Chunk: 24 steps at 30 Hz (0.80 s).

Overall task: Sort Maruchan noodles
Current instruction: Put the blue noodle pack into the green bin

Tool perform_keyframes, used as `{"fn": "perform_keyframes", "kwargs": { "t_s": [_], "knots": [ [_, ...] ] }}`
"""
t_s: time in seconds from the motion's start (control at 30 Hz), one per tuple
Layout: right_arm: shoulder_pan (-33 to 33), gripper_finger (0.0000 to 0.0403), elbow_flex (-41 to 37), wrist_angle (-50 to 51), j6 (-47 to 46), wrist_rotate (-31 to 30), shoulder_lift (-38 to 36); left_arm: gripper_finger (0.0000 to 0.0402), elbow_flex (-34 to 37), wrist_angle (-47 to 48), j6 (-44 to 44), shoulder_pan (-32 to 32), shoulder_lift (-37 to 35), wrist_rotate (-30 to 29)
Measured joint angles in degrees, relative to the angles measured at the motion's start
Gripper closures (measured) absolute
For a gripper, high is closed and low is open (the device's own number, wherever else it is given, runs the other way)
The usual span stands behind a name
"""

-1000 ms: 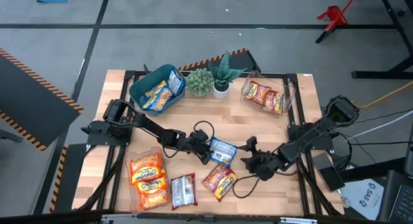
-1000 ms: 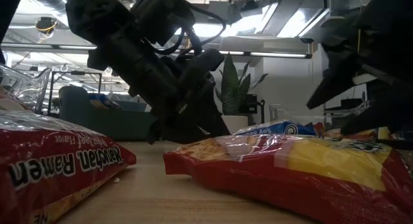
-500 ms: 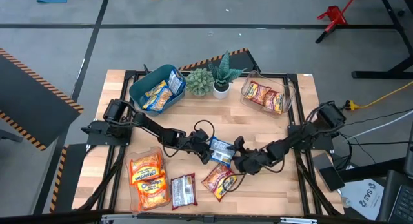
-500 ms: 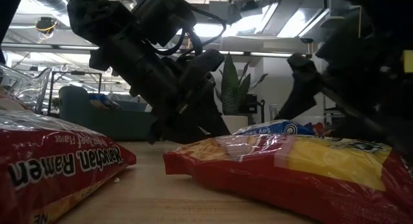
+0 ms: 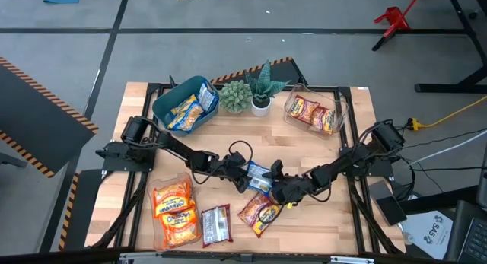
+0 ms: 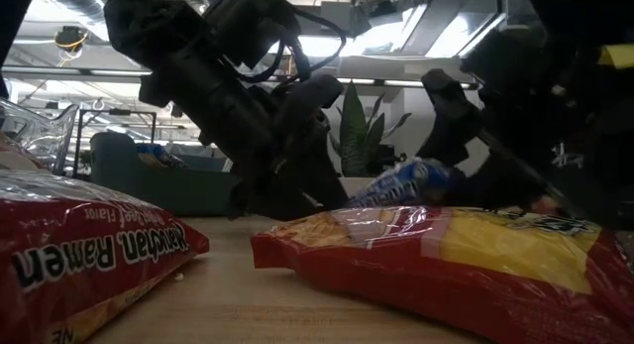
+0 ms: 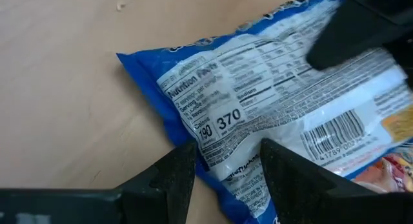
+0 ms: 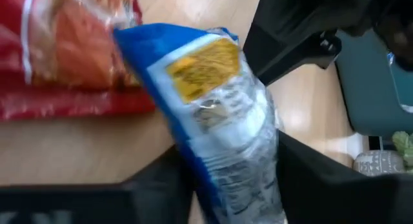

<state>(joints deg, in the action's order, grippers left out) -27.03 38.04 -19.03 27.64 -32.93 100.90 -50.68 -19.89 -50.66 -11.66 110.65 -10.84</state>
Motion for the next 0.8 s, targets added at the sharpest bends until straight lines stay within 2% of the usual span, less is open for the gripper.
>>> {"fn": "perform_keyframes", "kwargs": {
  "t_s": [0.2,0.37,0.5,0.7,0.8],
  "knots": [
    [0.03,0.0321,1.69,0.37,-0.21,-0.49,-0.02,0.0230,0.13,3.99,0.16,0.31,-4.54,1.71],
    [0.11,0.0328,4.41,1.42,-0.28,-3.48,0.00,0.0230,0.07,10.63,0.23,1.13,-12.89,3.47],
    [1.41,0.0327,7.88,1.68,0.68,-4.85,0.00,0.0230,0.04,16.97,1.35,1.53,-23.40,3.66],
    [8.66,0.0330,15.65,1.73,2.62,-4.82,0.00,0.0230,-0.02,23.36,2.76,0.63,-41.53,-2.96],
    [13.85,0.0329,20.99,1.64,2.82,-1.22,0.00,0.0230,-0.04,23.24,5.80,-1.33,-49.68,-8.35]
  ]
}}
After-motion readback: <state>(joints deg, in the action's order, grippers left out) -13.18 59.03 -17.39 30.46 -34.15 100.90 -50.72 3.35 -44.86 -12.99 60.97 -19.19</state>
